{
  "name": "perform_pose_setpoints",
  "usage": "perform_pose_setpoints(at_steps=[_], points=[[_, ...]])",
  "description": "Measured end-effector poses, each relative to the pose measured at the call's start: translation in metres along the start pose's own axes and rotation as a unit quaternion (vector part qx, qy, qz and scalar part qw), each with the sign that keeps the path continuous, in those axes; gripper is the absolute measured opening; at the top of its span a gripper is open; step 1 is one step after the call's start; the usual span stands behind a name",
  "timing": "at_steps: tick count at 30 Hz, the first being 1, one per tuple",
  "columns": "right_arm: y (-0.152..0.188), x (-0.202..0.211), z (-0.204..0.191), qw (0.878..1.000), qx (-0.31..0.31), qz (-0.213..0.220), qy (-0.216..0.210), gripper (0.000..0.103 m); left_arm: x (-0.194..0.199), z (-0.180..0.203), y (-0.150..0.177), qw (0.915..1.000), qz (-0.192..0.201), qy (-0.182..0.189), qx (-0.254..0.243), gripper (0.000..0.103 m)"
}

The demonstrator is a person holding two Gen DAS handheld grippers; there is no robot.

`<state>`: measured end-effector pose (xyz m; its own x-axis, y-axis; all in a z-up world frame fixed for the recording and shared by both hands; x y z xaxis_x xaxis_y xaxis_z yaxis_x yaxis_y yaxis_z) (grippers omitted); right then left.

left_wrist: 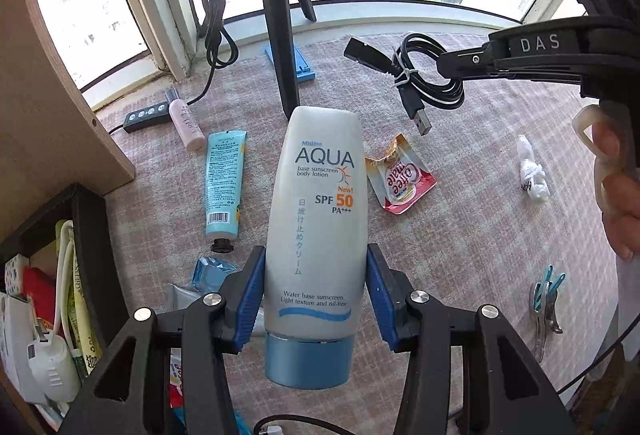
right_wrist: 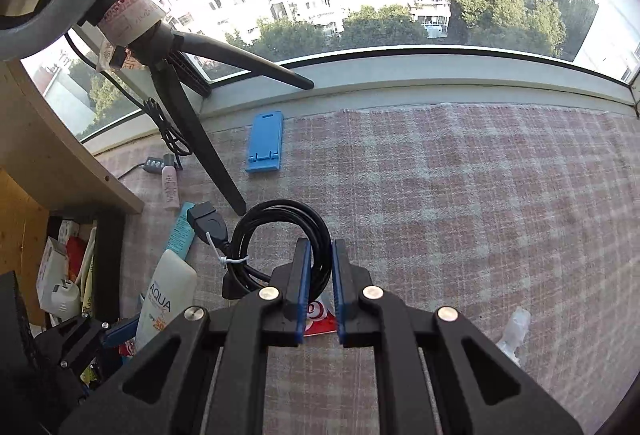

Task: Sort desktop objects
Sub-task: 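Carry cable and sunscreen bottle into the black tray and release both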

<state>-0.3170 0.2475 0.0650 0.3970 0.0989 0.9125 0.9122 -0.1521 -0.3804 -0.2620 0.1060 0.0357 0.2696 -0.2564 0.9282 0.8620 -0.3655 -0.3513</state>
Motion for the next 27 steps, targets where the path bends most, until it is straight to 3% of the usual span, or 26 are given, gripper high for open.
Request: perform_pose_setpoints(at_steps=[7, 14, 19, 27], points=[[-0.014, 0.021, -0.054, 0.999, 0.041, 0.012, -0.027, 0.010, 0.041, -0.065, -0.006, 0.9984, 0.024, -0.028, 0.044, 0.046], [-0.012, 0.029, -0.140, 0.993, 0.092, 0.012, -0.069, 0.010, 0.084, -0.142, 0.007, 0.9920, 0.043, -0.079, 0.088, 0.046], [-0.007, 0.028, -0.204, 0.988, 0.131, 0.011, -0.084, 0.010, 0.103, -0.199, 0.022, 0.9855, 0.048, -0.105, 0.125, 0.046], [0.002, 0.007, -0.284, 0.981, 0.171, -0.003, -0.088, 0.010, 0.114, -0.255, 0.049, 0.9776, 0.050, -0.123, 0.163, 0.046]])
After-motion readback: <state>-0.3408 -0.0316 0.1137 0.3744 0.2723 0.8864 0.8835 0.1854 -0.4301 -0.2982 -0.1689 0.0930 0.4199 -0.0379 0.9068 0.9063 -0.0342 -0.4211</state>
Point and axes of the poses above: each gripper's, at about its wrist camera, not at the fingertips, and x roughly against the way its jaws point, z to its right, y to its underside, the point moved 6 cm from there along -x, roughly the way its jaws point, and after that the axes turned 3 degrees about y, right-handed, at the moved point
